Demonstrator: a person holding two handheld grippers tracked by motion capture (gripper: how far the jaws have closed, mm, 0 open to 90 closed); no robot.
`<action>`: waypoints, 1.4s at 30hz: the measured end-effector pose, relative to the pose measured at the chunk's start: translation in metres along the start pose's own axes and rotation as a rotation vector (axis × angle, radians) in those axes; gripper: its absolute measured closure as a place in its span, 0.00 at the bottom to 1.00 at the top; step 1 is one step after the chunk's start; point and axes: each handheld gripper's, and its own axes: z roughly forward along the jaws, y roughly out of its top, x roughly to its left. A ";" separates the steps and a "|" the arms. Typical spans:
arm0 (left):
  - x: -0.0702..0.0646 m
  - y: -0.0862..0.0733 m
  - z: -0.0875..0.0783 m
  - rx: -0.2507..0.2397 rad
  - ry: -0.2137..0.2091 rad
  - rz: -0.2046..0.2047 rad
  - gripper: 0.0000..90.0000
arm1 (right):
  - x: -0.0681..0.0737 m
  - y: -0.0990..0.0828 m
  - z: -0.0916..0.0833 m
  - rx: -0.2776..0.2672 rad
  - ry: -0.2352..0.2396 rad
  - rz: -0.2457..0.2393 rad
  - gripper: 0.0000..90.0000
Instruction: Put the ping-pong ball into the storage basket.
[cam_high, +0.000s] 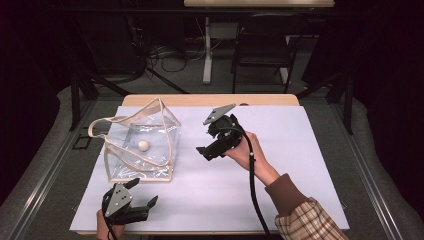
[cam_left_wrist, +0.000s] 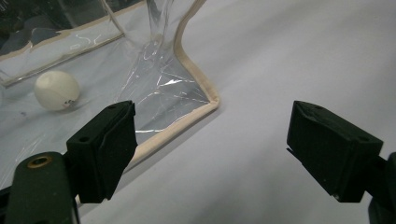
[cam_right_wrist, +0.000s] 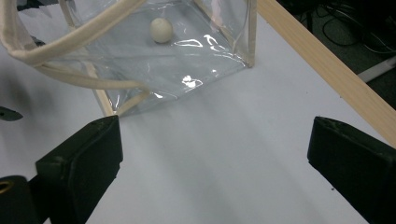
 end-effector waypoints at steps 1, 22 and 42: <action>0.000 0.000 0.000 0.000 0.000 0.000 0.18 | 0.000 -0.002 -0.001 -0.003 -0.004 0.003 0.03; 0.000 0.000 0.000 0.001 0.000 0.002 0.18 | -0.007 -0.038 -0.017 -0.036 -0.045 0.043 0.00; -0.001 0.000 0.000 0.002 0.002 0.006 0.18 | -0.011 -0.079 -0.032 -0.064 -0.102 0.067 0.00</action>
